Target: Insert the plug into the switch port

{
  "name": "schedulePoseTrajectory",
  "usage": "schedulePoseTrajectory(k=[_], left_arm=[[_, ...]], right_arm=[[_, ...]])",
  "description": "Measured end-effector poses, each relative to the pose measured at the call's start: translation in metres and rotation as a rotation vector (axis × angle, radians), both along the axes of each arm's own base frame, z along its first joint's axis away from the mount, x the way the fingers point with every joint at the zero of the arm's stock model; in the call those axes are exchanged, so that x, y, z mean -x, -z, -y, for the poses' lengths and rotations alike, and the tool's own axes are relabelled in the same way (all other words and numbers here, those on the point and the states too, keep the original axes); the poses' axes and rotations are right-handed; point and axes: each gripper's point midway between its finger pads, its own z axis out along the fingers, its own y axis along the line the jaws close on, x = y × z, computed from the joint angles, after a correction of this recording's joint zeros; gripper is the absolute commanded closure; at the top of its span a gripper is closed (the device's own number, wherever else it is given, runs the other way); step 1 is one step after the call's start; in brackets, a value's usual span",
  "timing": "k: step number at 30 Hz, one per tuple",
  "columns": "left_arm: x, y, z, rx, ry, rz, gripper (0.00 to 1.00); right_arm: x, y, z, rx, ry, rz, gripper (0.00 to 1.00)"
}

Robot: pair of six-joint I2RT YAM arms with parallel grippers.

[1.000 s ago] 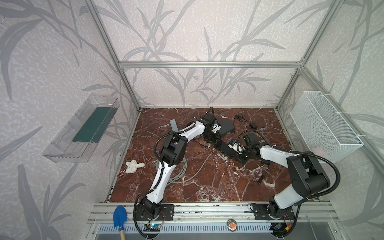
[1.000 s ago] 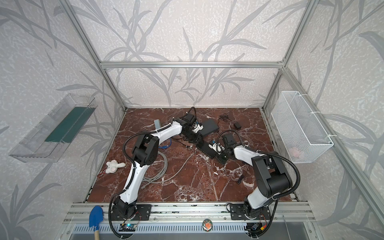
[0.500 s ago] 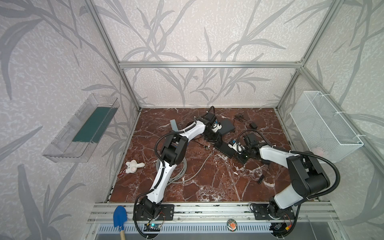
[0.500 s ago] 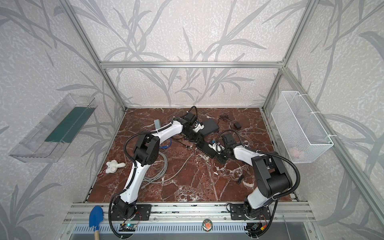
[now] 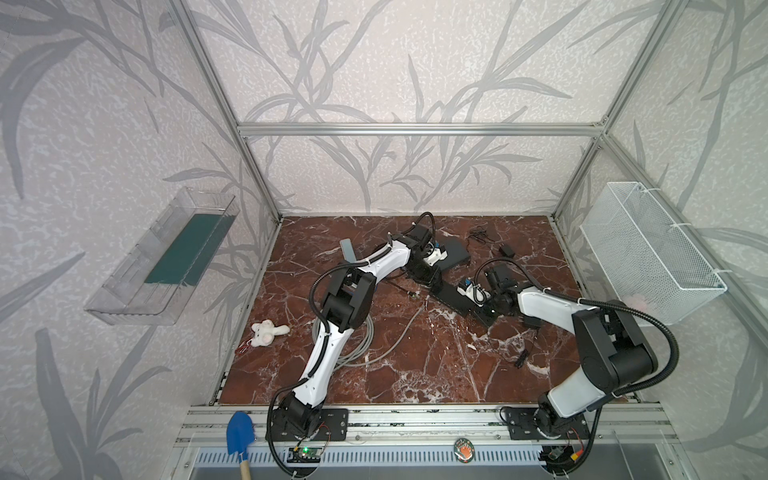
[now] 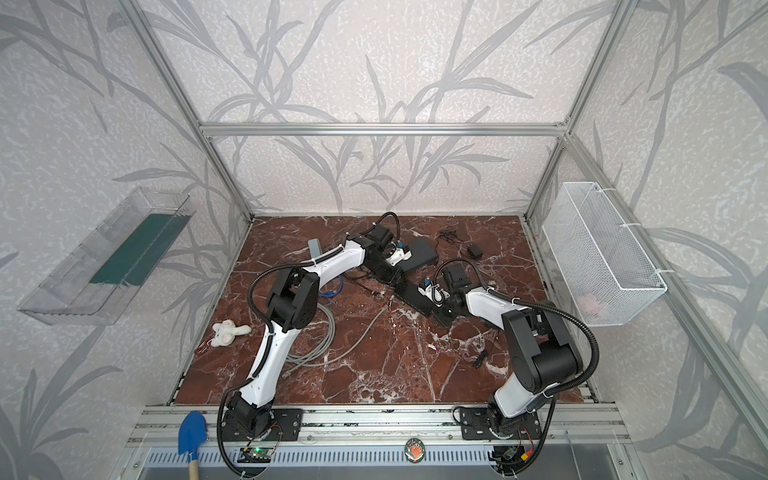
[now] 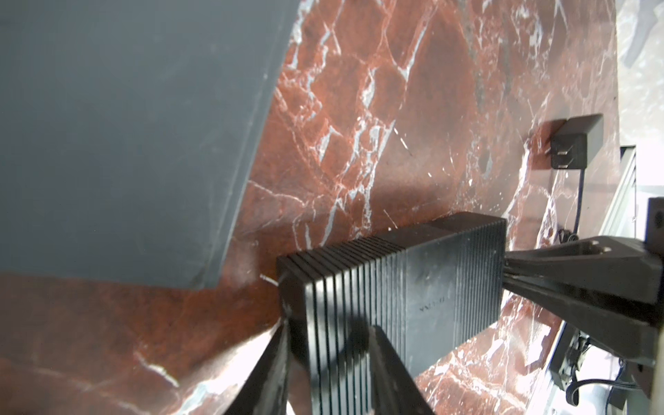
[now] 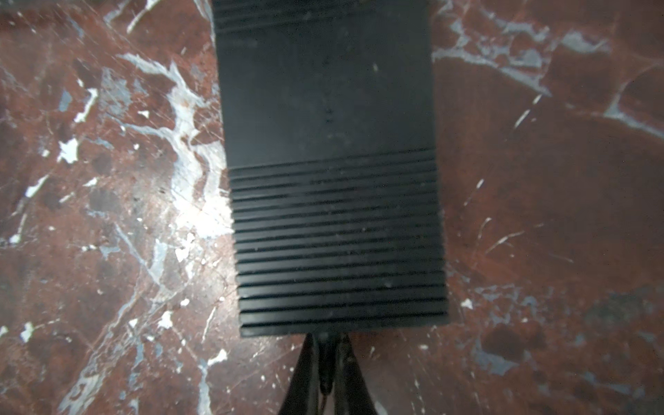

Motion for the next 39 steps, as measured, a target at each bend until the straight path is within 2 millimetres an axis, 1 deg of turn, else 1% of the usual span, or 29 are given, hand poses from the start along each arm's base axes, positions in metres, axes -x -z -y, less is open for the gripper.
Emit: schedulePoseTrajectory(k=[7, 13, 30, 34, 38, 39], left_arm=[[0.001, 0.000, 0.001, 0.001, 0.015, 0.000, 0.67], [0.001, -0.001, 0.001, -0.005, 0.030, -0.006, 0.68], [0.003, 0.000, 0.002, -0.006, 0.059, 0.001, 0.69], [0.001, 0.000, 0.001, -0.022, 0.037, -0.001, 0.69], [0.000, -0.001, -0.001, -0.052, -0.019, -0.010, 0.66], [-0.001, -0.001, -0.002, -0.057, -0.033, -0.012, 0.65]], right_arm=[[-0.001, 0.001, -0.001, 0.082, -0.045, 0.041, 1.00], [-0.002, 0.000, -0.001, 0.118, -0.060, 0.059, 1.00], [-0.004, -0.002, -0.005, 0.089, -0.015, 0.049, 0.99], [-0.003, -0.003, -0.005, 0.089, -0.001, 0.040, 0.87], [-0.006, -0.009, -0.007, 0.084, 0.021, 0.039, 0.70], [-0.006, -0.010, -0.006, 0.082, 0.028, 0.038, 0.68]])
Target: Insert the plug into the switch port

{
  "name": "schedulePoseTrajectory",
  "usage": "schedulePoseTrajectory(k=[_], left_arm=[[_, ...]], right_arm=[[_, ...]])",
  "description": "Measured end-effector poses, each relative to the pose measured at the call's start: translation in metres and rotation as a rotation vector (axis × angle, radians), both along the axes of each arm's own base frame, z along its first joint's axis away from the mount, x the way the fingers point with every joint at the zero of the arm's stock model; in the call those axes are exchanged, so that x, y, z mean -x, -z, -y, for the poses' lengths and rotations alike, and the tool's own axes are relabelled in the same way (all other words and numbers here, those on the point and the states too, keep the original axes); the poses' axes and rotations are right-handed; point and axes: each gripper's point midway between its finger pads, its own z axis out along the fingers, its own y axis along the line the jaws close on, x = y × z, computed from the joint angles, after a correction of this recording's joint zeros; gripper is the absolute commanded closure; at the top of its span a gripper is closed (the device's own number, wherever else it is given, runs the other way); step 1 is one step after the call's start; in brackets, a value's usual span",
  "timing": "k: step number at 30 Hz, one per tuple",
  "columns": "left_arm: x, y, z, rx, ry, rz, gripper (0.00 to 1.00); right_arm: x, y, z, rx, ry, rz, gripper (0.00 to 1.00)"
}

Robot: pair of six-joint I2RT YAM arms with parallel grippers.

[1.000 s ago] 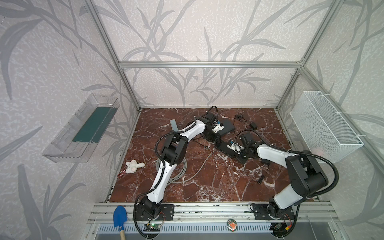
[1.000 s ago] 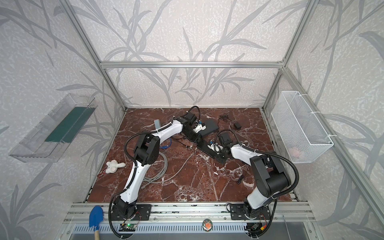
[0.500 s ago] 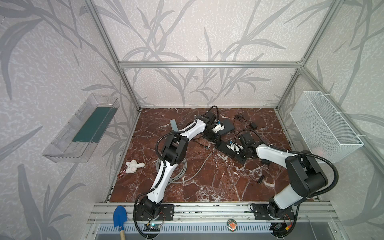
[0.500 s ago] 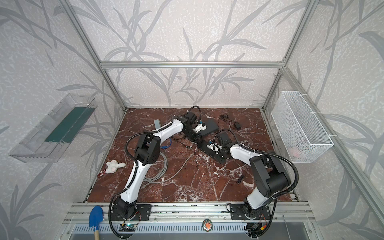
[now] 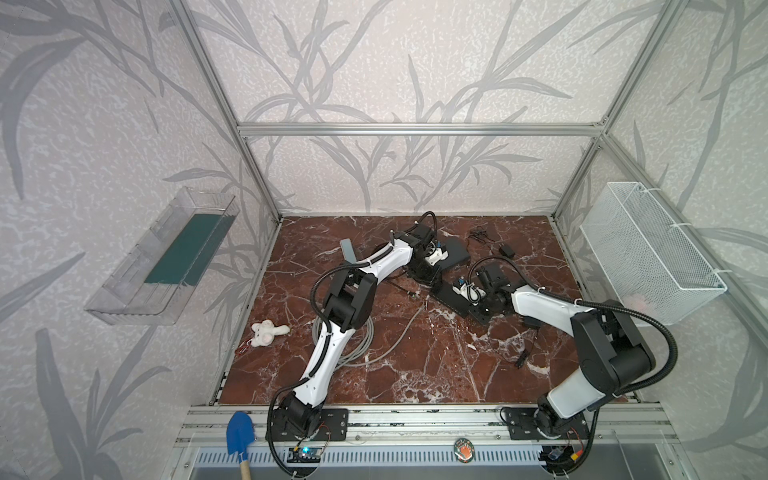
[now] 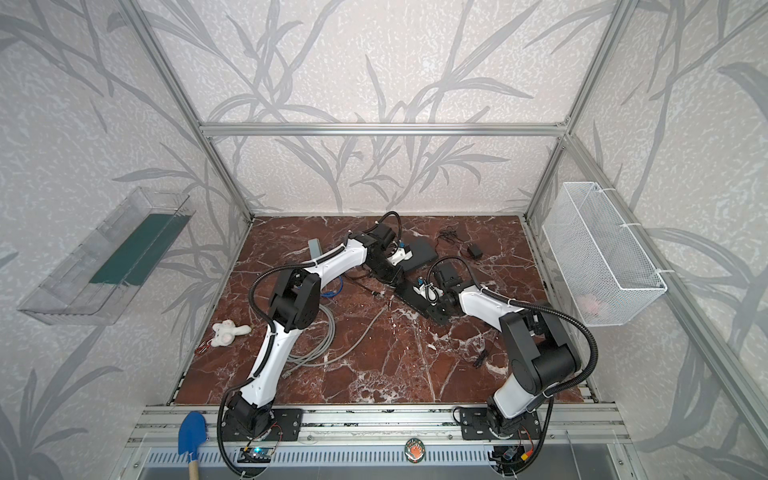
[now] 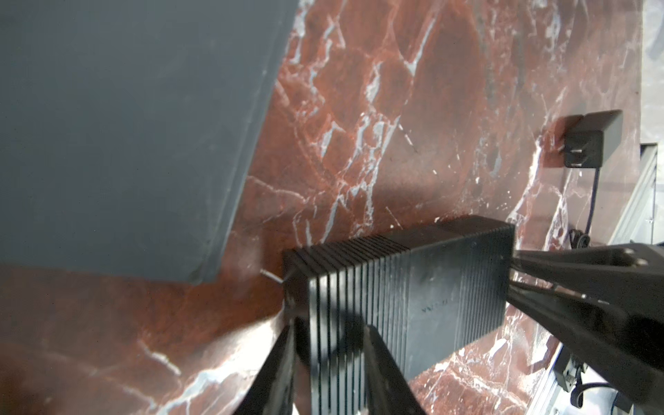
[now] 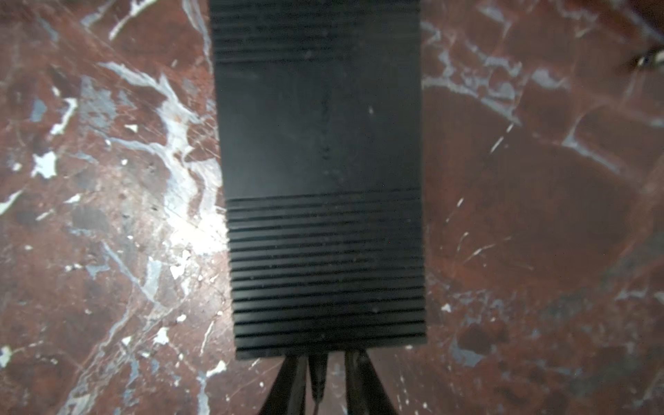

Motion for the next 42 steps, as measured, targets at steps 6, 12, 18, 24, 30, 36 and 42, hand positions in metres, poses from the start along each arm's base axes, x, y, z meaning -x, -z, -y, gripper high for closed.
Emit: schedulePoseTrajectory(k=[6, 12, 18, 24, 30, 36, 42], left_arm=[[-0.005, 0.000, -0.003, -0.028, -0.070, -0.011, 0.56], [-0.019, -0.007, -0.013, -0.059, -0.135, 0.007, 0.52], [-0.020, -0.030, -0.050, -0.140, -0.199, 0.099, 0.52], [0.044, -0.049, -0.098, -0.195, -0.223, 0.117, 0.52], [0.084, -0.015, -0.096, -0.274, -0.167, 0.094, 0.52], [0.100, 0.008, -0.085, -0.313, -0.135, 0.101, 0.56], [0.096, 0.016, -0.087, -0.332, -0.142, 0.124, 0.67]], right_arm=[[0.002, -0.020, 0.001, -0.029, 0.088, 0.019, 0.57], [0.000, -0.070, 0.001, -0.133, 0.185, 0.128, 0.45], [-0.011, -0.082, -0.001, -0.231, 0.320, 0.123, 0.42], [-0.031, -0.063, -0.009, -0.280, 0.422, -0.016, 0.42], [-0.028, -0.052, -0.016, -0.307, 0.449, -0.095, 0.42], [-0.025, -0.051, -0.014, -0.323, 0.468, -0.125, 0.43], [-0.021, -0.050, -0.013, -0.327, 0.475, -0.151, 0.44]])
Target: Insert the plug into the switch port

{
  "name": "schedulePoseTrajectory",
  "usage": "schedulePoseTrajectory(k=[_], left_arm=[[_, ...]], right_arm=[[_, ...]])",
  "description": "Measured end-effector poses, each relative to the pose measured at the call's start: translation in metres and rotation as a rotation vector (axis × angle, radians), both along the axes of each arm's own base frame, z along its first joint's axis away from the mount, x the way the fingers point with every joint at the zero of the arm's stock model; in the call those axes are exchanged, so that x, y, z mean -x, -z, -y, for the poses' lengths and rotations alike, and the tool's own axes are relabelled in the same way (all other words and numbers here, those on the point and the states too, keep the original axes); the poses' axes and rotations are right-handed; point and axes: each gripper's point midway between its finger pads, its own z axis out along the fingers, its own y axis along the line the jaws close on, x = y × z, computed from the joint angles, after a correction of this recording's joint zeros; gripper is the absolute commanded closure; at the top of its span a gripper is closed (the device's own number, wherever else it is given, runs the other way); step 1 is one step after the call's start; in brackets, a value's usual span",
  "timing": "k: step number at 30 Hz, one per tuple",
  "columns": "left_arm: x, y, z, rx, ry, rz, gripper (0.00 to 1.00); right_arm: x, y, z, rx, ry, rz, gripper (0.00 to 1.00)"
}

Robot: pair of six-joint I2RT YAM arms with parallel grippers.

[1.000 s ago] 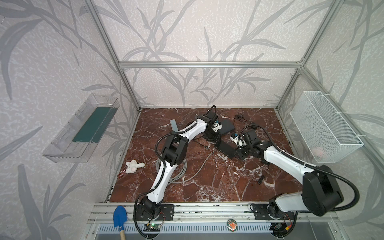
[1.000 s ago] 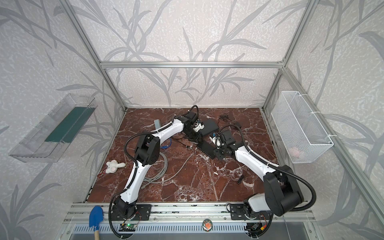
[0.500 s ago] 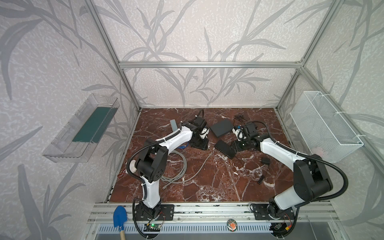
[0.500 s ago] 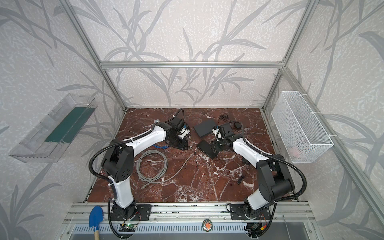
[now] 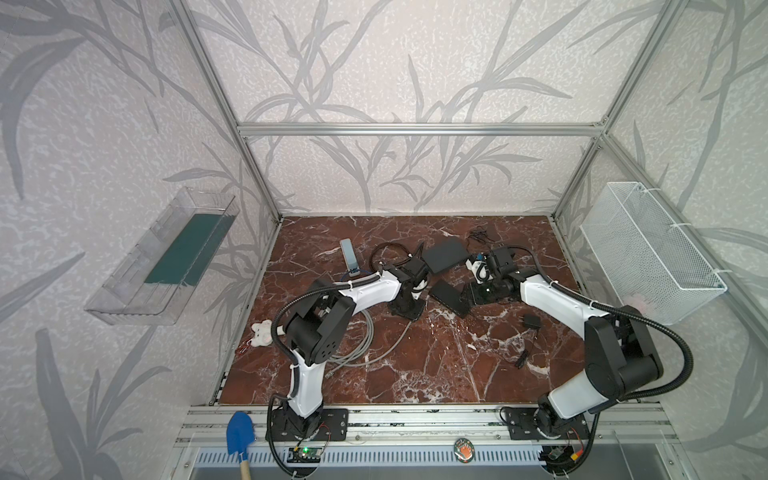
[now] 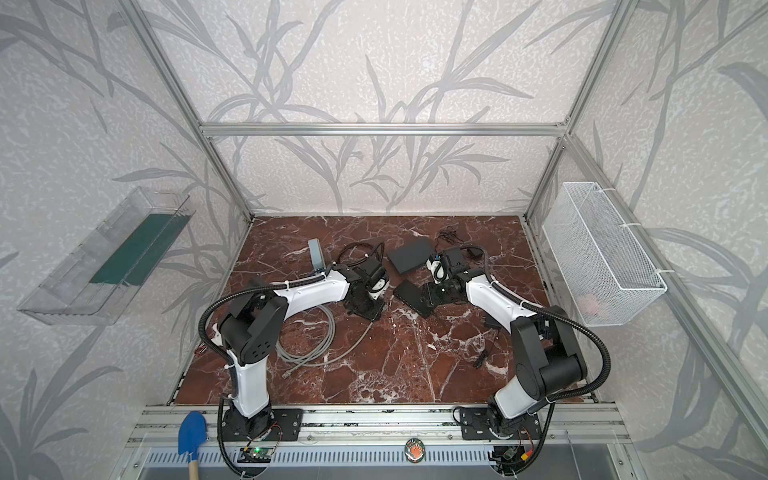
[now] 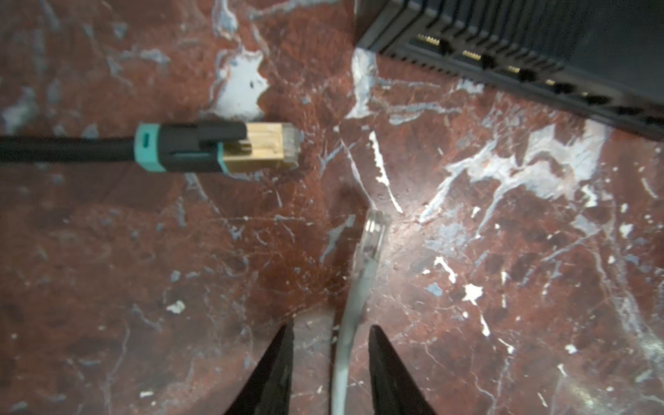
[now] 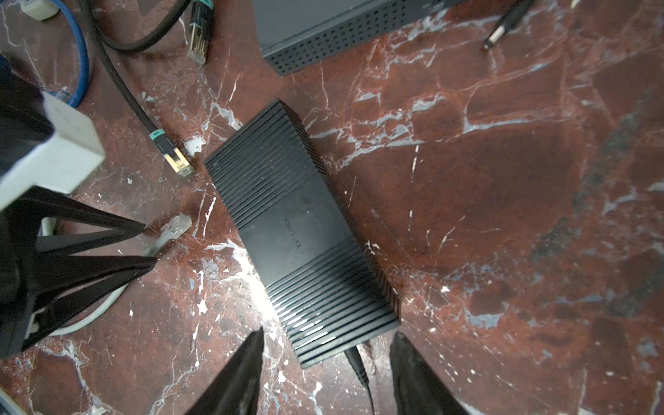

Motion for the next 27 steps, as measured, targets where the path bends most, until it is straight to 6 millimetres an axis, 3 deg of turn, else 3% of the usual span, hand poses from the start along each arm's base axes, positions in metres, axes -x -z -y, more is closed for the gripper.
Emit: schedulePoseTrajectory(k=[7, 15, 21, 27], left_arm=[[-0.002, 0.003, 0.000, 0.009, 0.014, 0.027, 0.85], [0.007, -0.001, 0.020, 0.160, 0.096, -0.017, 0.90], [0.038, -0.008, 0.035, 0.306, 0.177, -0.098, 0.90], [0.045, -0.024, 0.046, 0.392, 0.225, -0.089, 0.90]], right_arm=[[0.015, -0.005, -0.011, -0.101, 0.011, -0.062, 0.45], [0.038, -0.030, -0.027, -0.309, 0.073, -0.073, 0.45], [0.045, -0.015, -0.038, -0.435, 0.175, -0.117, 0.45], [0.039, -0.008, -0.050, -0.527, 0.209, -0.128, 0.49]])
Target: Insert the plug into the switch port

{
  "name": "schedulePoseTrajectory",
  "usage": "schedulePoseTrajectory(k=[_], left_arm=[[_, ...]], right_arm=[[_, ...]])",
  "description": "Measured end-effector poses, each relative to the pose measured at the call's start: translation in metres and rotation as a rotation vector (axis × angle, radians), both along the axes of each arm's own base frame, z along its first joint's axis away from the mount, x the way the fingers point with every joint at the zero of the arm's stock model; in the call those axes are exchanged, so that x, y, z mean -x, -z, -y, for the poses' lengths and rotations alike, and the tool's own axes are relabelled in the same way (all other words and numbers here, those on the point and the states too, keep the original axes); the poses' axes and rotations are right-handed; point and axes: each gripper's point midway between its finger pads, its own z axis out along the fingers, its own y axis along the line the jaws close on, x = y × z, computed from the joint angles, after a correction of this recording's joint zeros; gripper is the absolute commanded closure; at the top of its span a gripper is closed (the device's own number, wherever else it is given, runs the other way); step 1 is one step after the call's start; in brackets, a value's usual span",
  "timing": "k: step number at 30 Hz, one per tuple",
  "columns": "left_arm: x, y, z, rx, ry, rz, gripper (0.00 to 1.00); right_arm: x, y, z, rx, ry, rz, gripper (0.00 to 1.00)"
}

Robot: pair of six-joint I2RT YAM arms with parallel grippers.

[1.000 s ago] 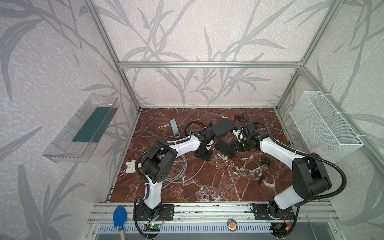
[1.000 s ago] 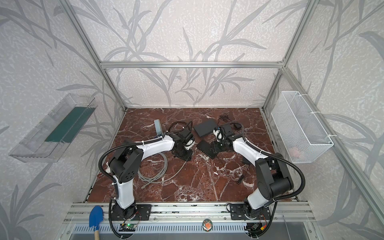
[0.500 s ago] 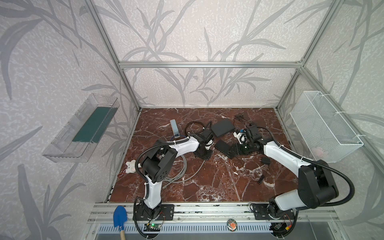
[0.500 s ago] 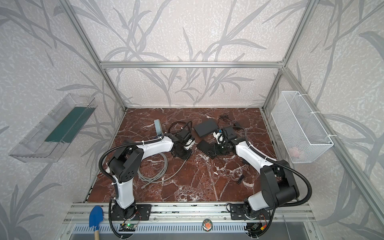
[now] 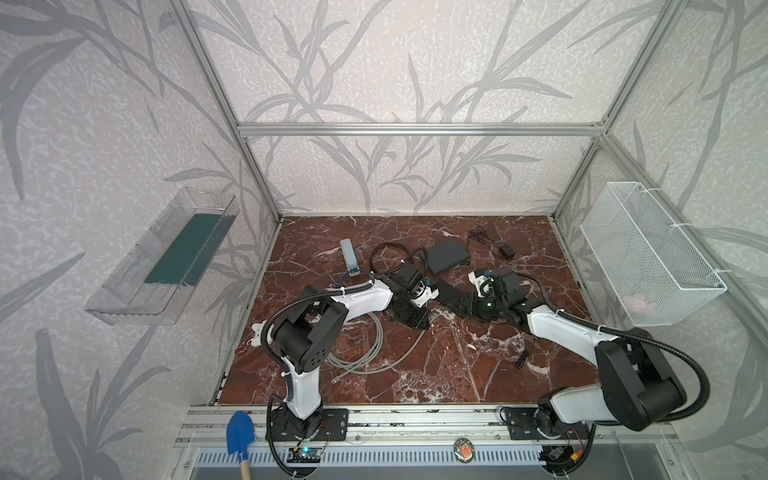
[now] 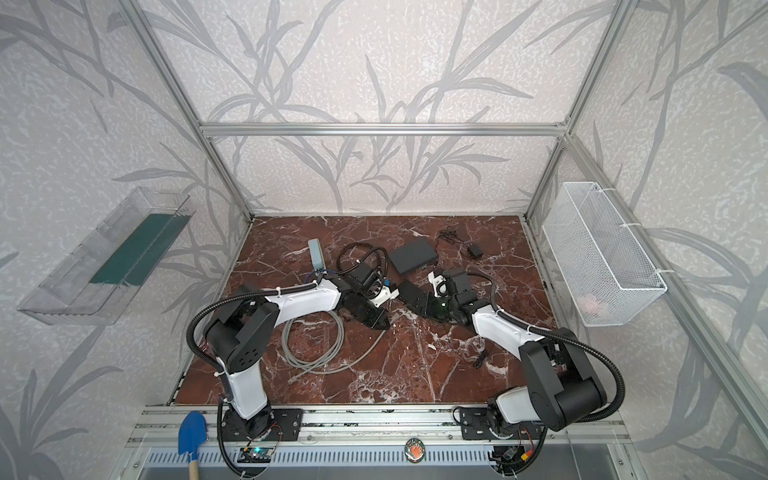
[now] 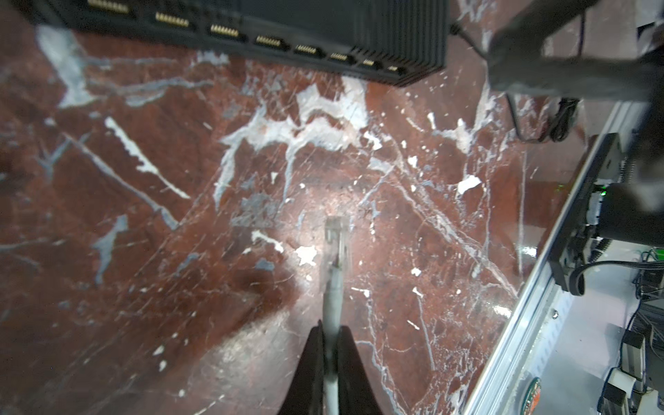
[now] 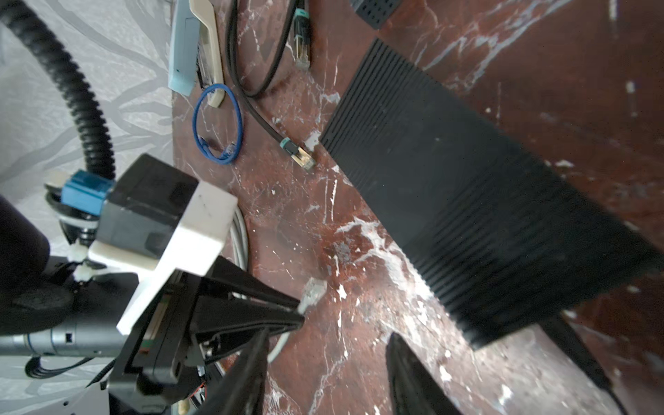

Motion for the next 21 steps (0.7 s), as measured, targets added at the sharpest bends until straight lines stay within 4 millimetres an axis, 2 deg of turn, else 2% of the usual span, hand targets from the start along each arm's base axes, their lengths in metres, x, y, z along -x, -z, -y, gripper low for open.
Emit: schedulePoseTrajectory(k=[6, 13, 18, 21], left_arm=[[0.003, -0.007, 0.010, 0.051, 0.026, 0.002, 0.90], [0.007, -0.014, 0.018, 0.107, 0.049, -0.014, 0.90], [0.006, -0.015, 0.024, 0.131, 0.054, -0.023, 0.90], [0.006, -0.016, 0.025, 0.138, 0.055, -0.026, 0.90]], right_arm=[[-0.004, 0.009, -0.013, -0.070, 0.007, -0.024, 0.54], [-0.004, 0.001, -0.022, -0.119, -0.028, -0.003, 0.60], [-0.001, 0.013, -0.025, -0.121, -0.048, -0.037, 0.61], [0.001, 0.016, -0.025, -0.122, -0.060, -0.050, 0.66]])
